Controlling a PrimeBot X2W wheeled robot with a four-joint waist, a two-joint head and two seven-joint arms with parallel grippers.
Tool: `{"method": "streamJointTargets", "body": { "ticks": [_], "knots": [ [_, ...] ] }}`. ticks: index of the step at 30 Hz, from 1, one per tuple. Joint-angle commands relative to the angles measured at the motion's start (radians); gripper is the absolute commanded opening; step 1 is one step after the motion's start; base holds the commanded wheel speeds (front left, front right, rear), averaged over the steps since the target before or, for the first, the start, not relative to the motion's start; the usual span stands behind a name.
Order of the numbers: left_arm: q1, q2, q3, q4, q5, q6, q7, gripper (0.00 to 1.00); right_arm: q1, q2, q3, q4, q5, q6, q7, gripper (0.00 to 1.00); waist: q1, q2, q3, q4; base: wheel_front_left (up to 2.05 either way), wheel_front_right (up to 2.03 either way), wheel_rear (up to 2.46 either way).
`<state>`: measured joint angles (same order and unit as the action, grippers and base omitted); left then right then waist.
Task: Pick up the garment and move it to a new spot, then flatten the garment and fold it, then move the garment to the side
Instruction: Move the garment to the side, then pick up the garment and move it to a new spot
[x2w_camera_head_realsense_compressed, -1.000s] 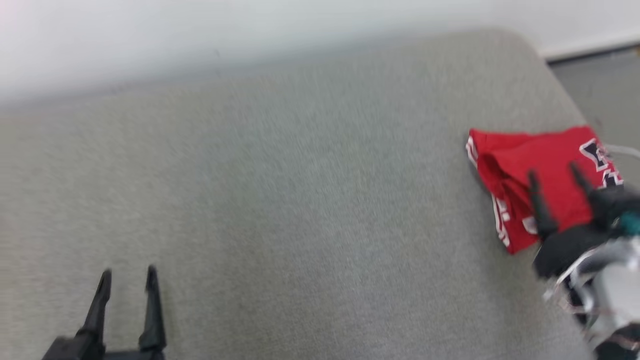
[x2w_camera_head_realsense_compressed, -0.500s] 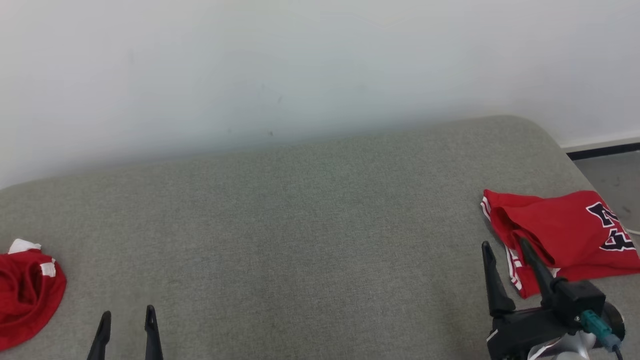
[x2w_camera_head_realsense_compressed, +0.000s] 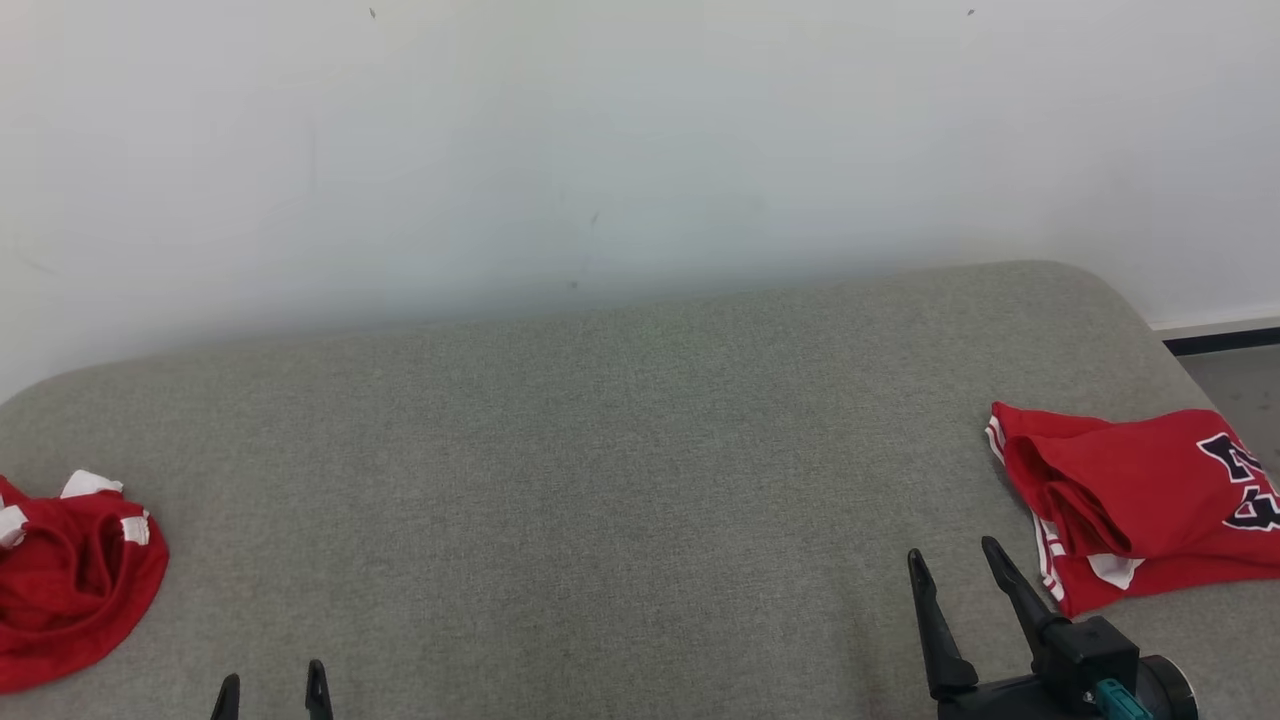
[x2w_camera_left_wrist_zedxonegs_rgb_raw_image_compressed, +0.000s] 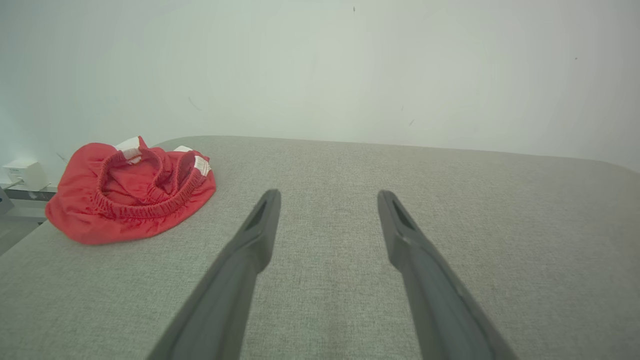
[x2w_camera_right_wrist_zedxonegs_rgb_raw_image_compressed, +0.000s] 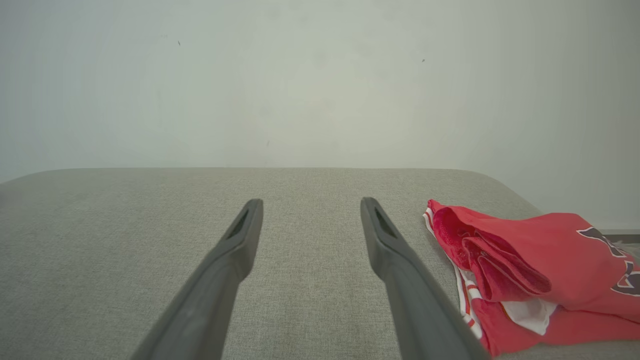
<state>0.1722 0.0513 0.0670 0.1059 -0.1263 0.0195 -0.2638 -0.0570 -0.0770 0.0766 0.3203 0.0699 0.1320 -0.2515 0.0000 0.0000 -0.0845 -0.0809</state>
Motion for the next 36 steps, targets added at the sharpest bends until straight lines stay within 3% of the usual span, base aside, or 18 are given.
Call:
{"method": "streamJointTargets", "body": {
  "ticks": [1, 11, 18, 36],
  "knots": [
    [0.004, -0.001, -0.001, 0.003, -0.011, 0.005, 0.0, 1.0, 0.012, 0.004, -0.001, -0.004, -0.004, -0.003, -0.003, 1.0, 0.0, 0.0, 0.0, 0.001, 0.0, 0.0, 0.0],
    [-0.003, -0.001, -0.01, 0.001, -0.028, 0.017, 0.0, 1.0, 0.012, 0.008, -0.022, -0.006, -0.041, -0.003, 0.022, 1.0, 0.0, 0.0, 0.002, 0.002, 0.0, 0.0, 0.0],
    [-0.007, -0.001, -0.018, 0.006, -0.026, 0.024, 0.0, 1.0, 0.017, 0.015, -0.031, 0.003, -0.043, -0.003, 0.027, 1.0, 0.0, 0.0, 0.001, 0.047, 0.0, 0.0, 0.0],
    [0.004, 0.017, 0.022, 0.011, 0.0, 0.011, 0.0, 1.0, 0.001, 0.026, -0.036, 0.036, -0.036, -0.003, 0.02, 1.0, 0.0, 0.0, -0.017, 0.38, 0.0, 0.0, 0.0]
  ]
}}
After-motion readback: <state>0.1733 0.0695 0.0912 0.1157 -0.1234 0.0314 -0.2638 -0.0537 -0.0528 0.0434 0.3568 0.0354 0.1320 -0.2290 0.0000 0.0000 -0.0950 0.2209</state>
